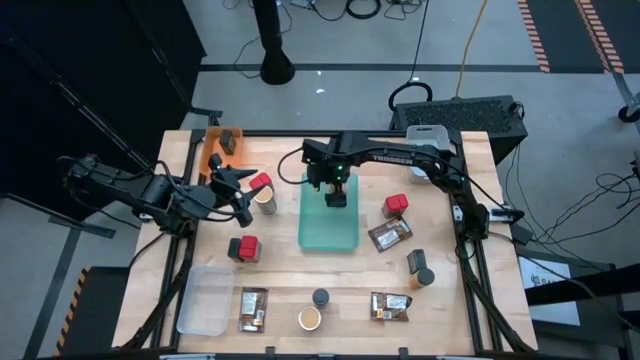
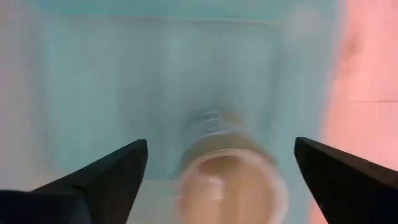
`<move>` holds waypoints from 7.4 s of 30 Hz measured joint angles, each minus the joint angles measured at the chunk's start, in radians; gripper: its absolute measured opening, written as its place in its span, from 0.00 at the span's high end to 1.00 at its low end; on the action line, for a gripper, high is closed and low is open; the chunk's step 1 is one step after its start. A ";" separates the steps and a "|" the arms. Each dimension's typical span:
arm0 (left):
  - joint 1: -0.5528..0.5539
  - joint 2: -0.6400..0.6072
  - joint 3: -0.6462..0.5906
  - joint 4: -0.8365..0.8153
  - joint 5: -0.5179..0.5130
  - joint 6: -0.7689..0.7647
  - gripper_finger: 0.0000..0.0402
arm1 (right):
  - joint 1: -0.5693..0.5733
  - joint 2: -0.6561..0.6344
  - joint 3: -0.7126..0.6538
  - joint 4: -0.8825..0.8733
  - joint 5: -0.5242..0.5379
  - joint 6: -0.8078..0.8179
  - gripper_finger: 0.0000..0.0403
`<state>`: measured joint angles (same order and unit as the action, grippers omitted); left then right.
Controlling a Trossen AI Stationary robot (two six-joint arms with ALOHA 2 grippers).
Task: Sort spices by type
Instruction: Put the bottom red seasoning can into the transparent bin
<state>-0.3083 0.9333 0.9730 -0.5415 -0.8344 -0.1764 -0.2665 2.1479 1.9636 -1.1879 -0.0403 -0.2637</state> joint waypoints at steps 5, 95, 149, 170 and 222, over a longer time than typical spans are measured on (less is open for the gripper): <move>0.000 0.000 0.000 0.000 0.000 0.000 0.50 | -0.002 0.000 0.064 -0.024 0.258 -0.017 0.04; -0.067 0.693 0.312 -0.802 0.720 -1.284 0.97 | 0.432 -1.145 -0.933 0.531 0.796 0.507 0.05; -0.064 0.750 0.371 -0.775 0.757 -1.179 0.76 | 0.432 -1.145 -0.933 0.519 0.772 0.505 0.05; -0.080 0.749 0.353 -0.774 0.700 -1.248 0.36 | 0.432 -1.144 -0.933 0.506 0.689 0.505 0.05; -0.138 0.649 0.072 -0.447 0.703 -1.363 0.36 | 0.432 -1.138 -0.933 0.481 0.689 0.513 0.05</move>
<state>-0.4465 1.5826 1.0446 -0.9889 -0.1310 -1.5393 0.1654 1.0100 1.0306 -0.7071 0.6487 0.2489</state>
